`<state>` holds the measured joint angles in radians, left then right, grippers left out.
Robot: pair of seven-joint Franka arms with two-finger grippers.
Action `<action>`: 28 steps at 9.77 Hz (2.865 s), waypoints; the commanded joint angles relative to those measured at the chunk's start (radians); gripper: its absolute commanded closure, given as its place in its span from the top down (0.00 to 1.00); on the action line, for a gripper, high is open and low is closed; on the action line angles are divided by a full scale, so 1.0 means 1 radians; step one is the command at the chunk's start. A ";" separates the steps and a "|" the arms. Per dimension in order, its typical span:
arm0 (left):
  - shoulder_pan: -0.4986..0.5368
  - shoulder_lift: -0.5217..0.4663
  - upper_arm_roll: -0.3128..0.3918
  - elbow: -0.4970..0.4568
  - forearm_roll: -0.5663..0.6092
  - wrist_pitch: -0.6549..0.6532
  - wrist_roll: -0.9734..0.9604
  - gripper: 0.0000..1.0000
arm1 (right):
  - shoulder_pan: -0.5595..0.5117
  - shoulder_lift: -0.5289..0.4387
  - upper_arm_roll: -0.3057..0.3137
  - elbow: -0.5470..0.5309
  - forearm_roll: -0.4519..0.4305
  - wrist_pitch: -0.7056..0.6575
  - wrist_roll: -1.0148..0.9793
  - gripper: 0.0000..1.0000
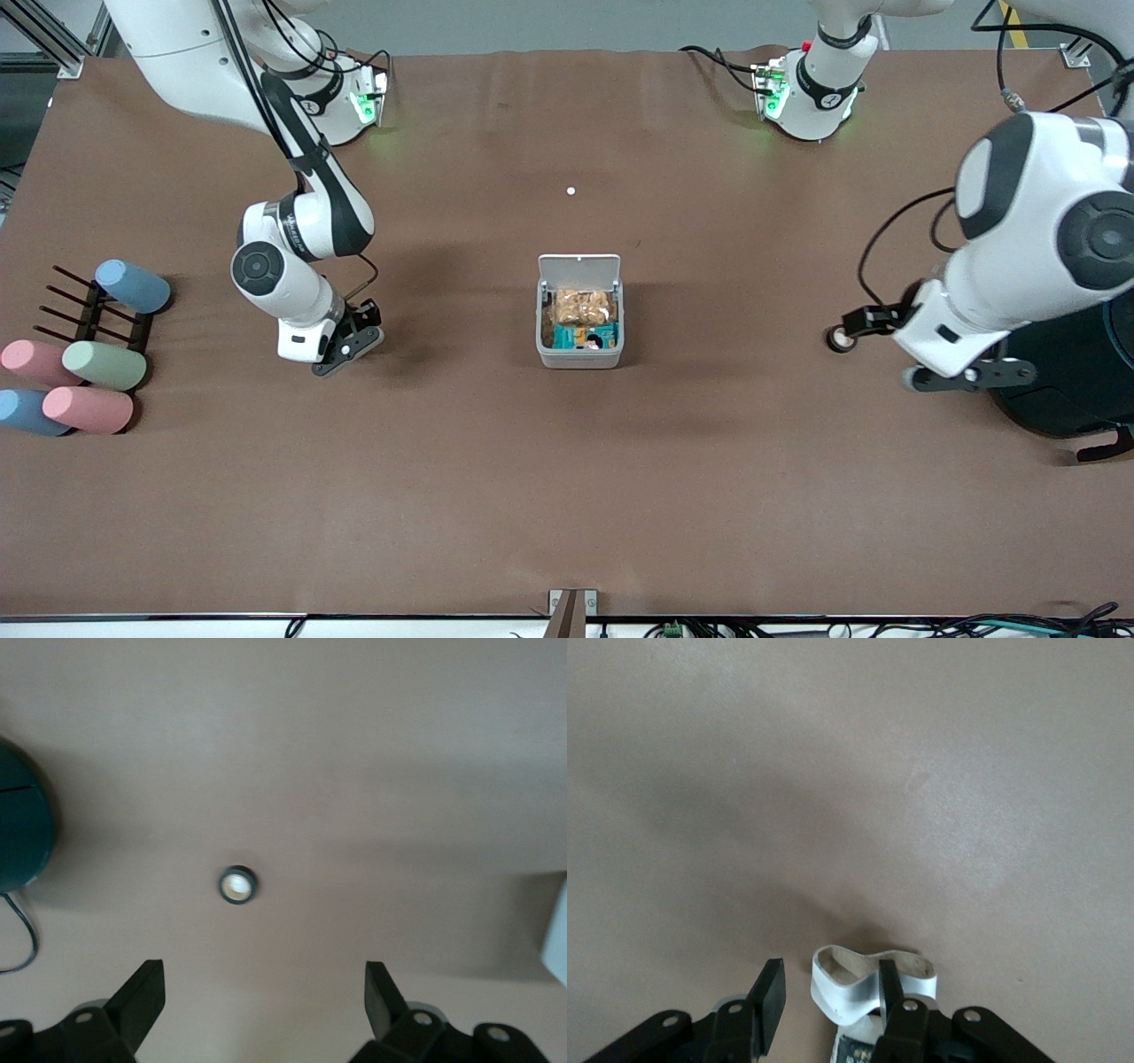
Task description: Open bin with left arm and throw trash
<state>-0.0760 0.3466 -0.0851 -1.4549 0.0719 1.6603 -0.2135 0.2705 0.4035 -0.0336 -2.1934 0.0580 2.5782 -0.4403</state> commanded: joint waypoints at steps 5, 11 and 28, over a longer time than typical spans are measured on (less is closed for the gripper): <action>0.068 -0.035 -0.015 -0.494 0.025 0.555 0.092 0.99 | 0.006 0.018 0.000 -0.014 0.000 0.023 -0.005 0.00; 0.130 0.066 -0.015 -0.775 0.100 1.055 0.108 0.99 | -0.030 0.015 0.001 0.217 0.106 -0.326 -0.001 0.00; 0.096 0.029 -0.105 -0.338 0.100 0.296 0.132 0.00 | 0.472 0.150 0.001 0.650 0.270 -0.339 0.983 0.01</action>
<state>0.0370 0.3770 -0.1568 -1.9713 0.1560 2.1660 -0.0630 0.7322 0.5239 -0.0231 -1.5791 0.3130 2.2452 0.5256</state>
